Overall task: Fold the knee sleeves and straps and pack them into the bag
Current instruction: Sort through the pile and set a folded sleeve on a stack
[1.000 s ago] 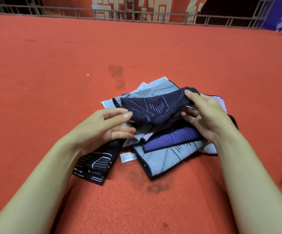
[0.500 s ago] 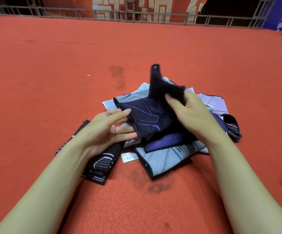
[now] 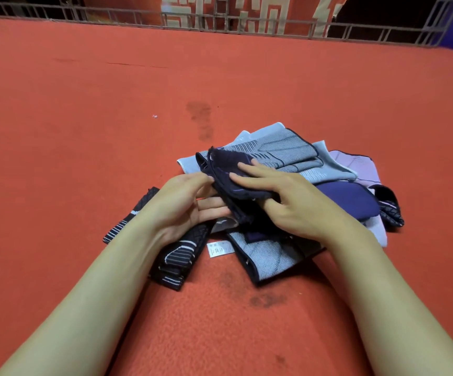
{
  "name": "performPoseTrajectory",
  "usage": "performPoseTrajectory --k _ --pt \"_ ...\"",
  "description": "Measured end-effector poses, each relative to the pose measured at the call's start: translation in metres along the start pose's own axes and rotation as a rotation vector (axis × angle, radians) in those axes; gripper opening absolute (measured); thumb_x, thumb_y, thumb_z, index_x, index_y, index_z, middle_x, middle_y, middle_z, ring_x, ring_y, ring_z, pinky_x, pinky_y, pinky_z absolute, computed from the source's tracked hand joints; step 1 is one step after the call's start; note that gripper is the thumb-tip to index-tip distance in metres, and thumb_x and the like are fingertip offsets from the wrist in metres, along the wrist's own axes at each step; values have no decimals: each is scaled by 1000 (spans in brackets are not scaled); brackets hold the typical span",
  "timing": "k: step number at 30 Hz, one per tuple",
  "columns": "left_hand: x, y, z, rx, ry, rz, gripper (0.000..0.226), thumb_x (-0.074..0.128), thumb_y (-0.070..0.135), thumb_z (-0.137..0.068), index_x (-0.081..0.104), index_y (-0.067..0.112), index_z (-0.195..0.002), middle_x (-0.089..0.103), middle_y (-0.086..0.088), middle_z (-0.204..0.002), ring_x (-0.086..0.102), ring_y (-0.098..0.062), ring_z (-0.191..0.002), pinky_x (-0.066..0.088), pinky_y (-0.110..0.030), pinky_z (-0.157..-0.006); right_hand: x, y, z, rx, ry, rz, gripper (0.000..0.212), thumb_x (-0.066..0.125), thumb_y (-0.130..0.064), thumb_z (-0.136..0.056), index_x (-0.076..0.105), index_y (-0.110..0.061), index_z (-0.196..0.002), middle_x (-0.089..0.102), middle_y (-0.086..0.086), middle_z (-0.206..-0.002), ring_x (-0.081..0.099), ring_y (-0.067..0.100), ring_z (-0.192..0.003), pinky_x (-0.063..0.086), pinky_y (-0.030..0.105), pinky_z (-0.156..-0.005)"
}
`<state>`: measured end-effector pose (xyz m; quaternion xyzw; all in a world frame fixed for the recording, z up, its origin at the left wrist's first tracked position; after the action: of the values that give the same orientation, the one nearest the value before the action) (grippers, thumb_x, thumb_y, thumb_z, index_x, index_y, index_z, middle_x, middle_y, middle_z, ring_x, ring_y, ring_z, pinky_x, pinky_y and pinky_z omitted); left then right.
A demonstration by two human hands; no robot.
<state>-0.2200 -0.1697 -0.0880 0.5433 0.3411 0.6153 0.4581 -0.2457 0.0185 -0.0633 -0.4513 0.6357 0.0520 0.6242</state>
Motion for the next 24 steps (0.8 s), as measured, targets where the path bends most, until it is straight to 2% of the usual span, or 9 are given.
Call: performPoseTrajectory --k 3,5,8,11,13,16,19,22,24 --pt "-3 2 -3 -15 14 129 23 50 7 -100 72 6 -93 75 -20 -101 77 -32 -90 65 -39 -77 0 3 3 -11 -65 24 68 60 -32 -91 41 -46 -155 26 -16 -168 9 -2 -156 12 27 -129" --pt "-4 5 -2 -32 -31 217 17 53 9 -93 69 6 -98 74 -25 -106 77 -34 -95 65 -40 -81 3 1 5 3 -137 29 85 73 -53 -88 27 -50 -159 17 -20 -169 1 -5 -155 10 26 -128" --pt "-6 10 1 -9 -90 273 30 53 8 -81 72 5 -104 73 -28 -114 75 -37 -104 63 -42 -90 1 -3 1 -39 2 10 78 75 -25 -92 37 -42 -158 35 -26 -158 23 -13 -147 21 11 -119" --pt "-9 17 4 50 -142 185 49 54 3 -80 64 7 -128 69 -27 -128 69 -38 -118 56 -45 -103 -11 -3 -1 37 240 -55 30 60 -10 -99 71 -29 -119 72 -24 -100 60 -11 -91 45 15 -79" --pt "-14 21 4 84 -135 76 56 60 11 -84 55 11 -140 72 -23 -120 73 -35 -109 60 -46 -97 -17 -8 -2 91 371 -166 19 56 -26 -106 69 -17 -96 69 -10 -81 58 2 -75 45 32 -71" --pt "-20 24 7 27 -147 -25 53 64 42 -95 51 20 -141 75 -21 -109 76 -31 -93 63 -44 -82 -17 -16 -4 161 438 -447 37 51 -45 -106 69 -13 -105 76 2 -98 67 7 -92 55 38 -90" --pt "-27 32 13 17 -175 -142 40 58 49 -98 60 19 -125 66 -5 -77 64 -16 -63 62 -34 -68 -3 -19 -8 236 370 -733 34 51 -48 -103 70 -23 -118 77 -2 -114 72 16 -111 53 50 -103" --pt "-37 38 16 38 -89 -305 33 64 40 -92 67 13 -110 50 5 -59 47 -6 -45 56 -25 -54 9 -26 -12 284 306 -976 31 50 -37 -108 68 -15 -122 77 5 -116 73 22 -110 55 48 -102" --pt "-40 41 20 25 -67 -363 27 65 38 -90 66 14 -103 48 6 -55 43 -5 -41 54 -24 -49 15 -29 -13 310 263 -1107 25 48 -28 -110 68 -13 -113 79 5 -104 75 18 -94 61 37 -85"
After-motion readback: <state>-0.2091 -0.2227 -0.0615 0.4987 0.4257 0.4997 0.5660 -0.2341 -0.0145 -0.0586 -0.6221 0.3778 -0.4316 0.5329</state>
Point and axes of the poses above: each hand's wrist, its own z-axis away from the middle knuckle, its own x-axis out of the palm, y = z × x, the point moved 3 cm from there along -z, towards the middle knuckle
